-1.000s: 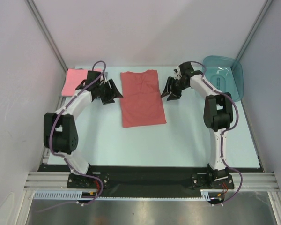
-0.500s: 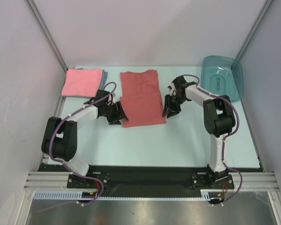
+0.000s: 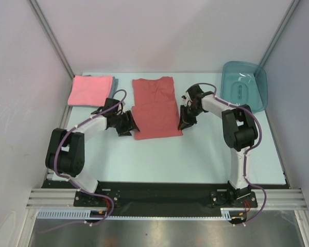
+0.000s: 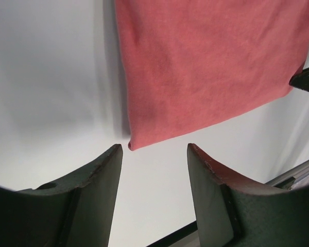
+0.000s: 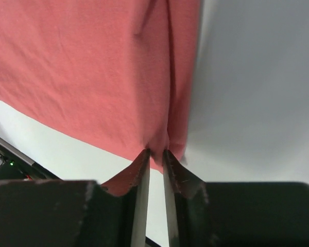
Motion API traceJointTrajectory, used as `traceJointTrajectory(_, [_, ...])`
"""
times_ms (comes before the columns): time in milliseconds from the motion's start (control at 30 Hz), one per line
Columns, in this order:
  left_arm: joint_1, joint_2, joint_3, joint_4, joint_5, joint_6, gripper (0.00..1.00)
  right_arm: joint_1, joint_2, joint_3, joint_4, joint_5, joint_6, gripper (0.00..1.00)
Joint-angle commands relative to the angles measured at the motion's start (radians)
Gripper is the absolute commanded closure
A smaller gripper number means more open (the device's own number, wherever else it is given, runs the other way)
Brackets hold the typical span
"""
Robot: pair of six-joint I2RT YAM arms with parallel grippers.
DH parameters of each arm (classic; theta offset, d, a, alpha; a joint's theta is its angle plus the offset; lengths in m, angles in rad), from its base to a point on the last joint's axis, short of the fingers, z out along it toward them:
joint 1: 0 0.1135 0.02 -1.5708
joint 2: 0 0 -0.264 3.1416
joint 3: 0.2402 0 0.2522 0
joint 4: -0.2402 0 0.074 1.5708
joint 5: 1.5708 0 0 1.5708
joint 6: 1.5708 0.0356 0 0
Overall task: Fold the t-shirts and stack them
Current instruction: Fold the tshirt
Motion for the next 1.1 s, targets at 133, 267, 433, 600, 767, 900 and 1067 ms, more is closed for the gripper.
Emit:
traceJointTrajectory(133, [0.026,-0.043,0.003,0.001,-0.019,0.008,0.42,0.009,-0.059,-0.007,0.013,0.007,0.004,0.9])
traceJointTrajectory(267, [0.032,-0.049,-0.001,-0.002,-0.019,0.013,0.41,0.015,-0.091,-0.04,-0.006,0.002,0.024,1.0])
traceJointTrajectory(433, [0.045,-0.062,-0.001,-0.008,-0.016,0.018,0.41,0.018,-0.163,-0.136,0.031,0.03,0.068,1.0])
traceJointTrajectory(600, [0.048,-0.057,-0.009,-0.008,-0.017,0.021,0.41,0.017,-0.138,-0.153,0.049,0.025,0.058,1.0])
traceJointTrajectory(767, [0.049,-0.062,-0.026,-0.008,-0.011,0.021,0.44,0.014,-0.089,-0.1,0.042,0.034,0.032,0.94])
traceJointTrajectory(900, [0.049,-0.054,-0.04,0.024,0.013,0.021,0.44,0.01,-0.072,-0.063,0.025,0.033,0.024,0.73])
traceJointTrajectory(1067, [0.049,-0.01,-0.021,0.066,0.069,0.004,0.51,0.009,-0.066,-0.038,0.003,0.039,0.013,0.71])
